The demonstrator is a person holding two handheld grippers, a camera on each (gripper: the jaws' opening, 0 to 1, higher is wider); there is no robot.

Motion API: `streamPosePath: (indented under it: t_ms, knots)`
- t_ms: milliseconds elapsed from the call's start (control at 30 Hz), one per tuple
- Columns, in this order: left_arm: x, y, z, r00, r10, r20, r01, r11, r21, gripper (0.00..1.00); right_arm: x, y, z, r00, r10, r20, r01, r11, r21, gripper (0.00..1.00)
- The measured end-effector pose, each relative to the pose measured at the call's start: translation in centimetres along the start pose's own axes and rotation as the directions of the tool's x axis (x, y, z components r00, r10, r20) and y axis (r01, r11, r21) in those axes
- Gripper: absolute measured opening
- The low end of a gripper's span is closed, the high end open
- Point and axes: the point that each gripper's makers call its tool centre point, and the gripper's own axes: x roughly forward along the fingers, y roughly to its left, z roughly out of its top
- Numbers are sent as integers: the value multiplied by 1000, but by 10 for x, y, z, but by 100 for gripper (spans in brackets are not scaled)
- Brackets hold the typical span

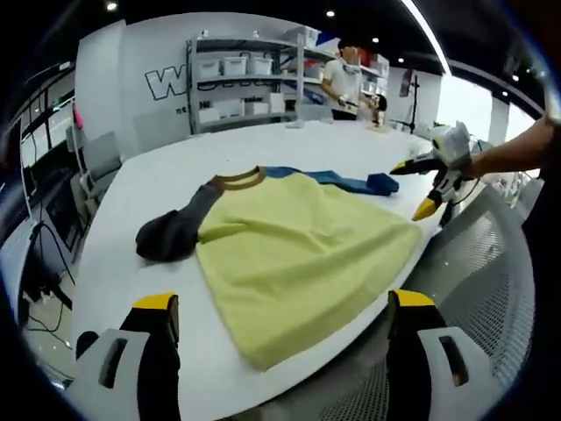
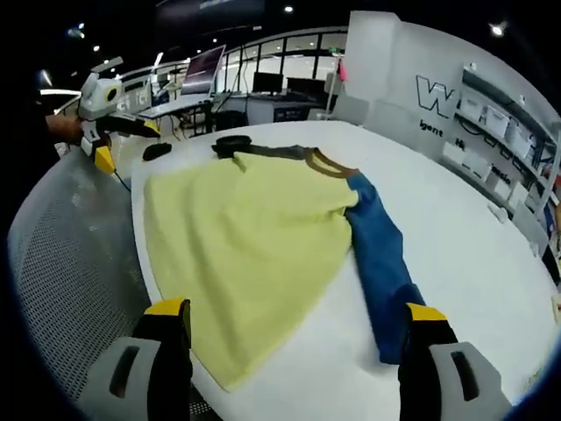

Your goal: Fold the garment on the visible template until the final outline fits inside the template.

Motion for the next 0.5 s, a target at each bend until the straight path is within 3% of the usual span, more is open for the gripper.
streamPosePath:
  t_ms: [233,367,500]
  knots:
    - [0,-2,1,1000,12,10,-12,1000,10,99,1,-2,4,1000,-12,6,12,1000,8,99]
    - [1,-7,5,999,15,37,-14,1000,-9,99,-1,-10,7,999,-35,13,35,999,3,93]
    - [3,-13,2,1000,4,24,-4,1000,-1,99,-3,-18,4,999,-40,-11,40,999,-4,90]
